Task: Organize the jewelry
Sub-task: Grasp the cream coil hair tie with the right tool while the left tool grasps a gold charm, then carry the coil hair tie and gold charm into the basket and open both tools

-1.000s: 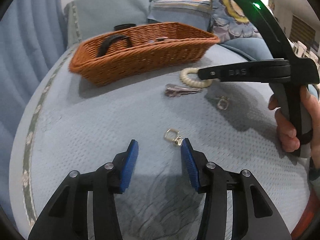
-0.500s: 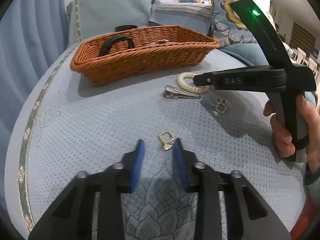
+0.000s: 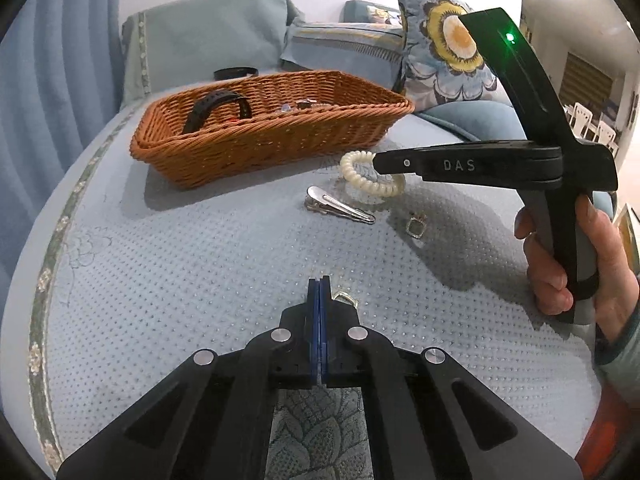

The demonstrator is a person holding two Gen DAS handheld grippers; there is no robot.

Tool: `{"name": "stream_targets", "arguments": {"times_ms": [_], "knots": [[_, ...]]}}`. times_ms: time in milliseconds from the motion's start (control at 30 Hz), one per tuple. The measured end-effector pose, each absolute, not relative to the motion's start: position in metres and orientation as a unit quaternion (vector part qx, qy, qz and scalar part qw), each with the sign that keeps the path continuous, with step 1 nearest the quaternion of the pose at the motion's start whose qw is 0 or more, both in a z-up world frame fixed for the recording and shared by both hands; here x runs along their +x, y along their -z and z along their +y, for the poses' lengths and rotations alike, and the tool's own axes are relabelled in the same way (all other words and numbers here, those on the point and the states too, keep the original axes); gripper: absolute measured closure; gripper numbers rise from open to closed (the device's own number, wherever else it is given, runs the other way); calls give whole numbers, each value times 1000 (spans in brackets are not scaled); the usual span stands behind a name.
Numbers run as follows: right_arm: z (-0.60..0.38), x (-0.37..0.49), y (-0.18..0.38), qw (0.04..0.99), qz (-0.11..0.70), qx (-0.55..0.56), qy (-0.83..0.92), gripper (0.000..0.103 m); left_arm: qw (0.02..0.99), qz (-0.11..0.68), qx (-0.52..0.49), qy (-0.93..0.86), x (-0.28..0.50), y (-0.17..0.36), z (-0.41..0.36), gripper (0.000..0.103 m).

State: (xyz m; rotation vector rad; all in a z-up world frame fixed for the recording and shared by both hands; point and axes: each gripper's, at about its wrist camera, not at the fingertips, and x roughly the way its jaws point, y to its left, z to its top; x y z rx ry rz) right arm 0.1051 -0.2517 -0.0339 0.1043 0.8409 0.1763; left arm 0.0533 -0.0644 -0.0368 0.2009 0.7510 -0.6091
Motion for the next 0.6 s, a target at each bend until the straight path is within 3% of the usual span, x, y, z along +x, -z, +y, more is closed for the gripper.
{"name": "stream_targets", "arguments": {"times_ms": [367,400,433,467,567,600], "knots": [[-261,107,36,904,411,76,-92,94,870,383,64,304,62,35,-50,102],[-262,108,36,903,411,79,-92,94,866,389,62,309,62,36,-51,85],[-263,108,36,903,411,81,-93,94,862,397,60,309,62,38,-53,59],[-263,108,37,903,411,82,-93,94,865,395,64,303,61,39,-56,53],[-263,108,36,903,411,83,-93,94,865,399,76,295,62,43,-67,56],[-263,108,37,903,411,83,-93,94,866,398,86,289,63,45,-73,62]]}}
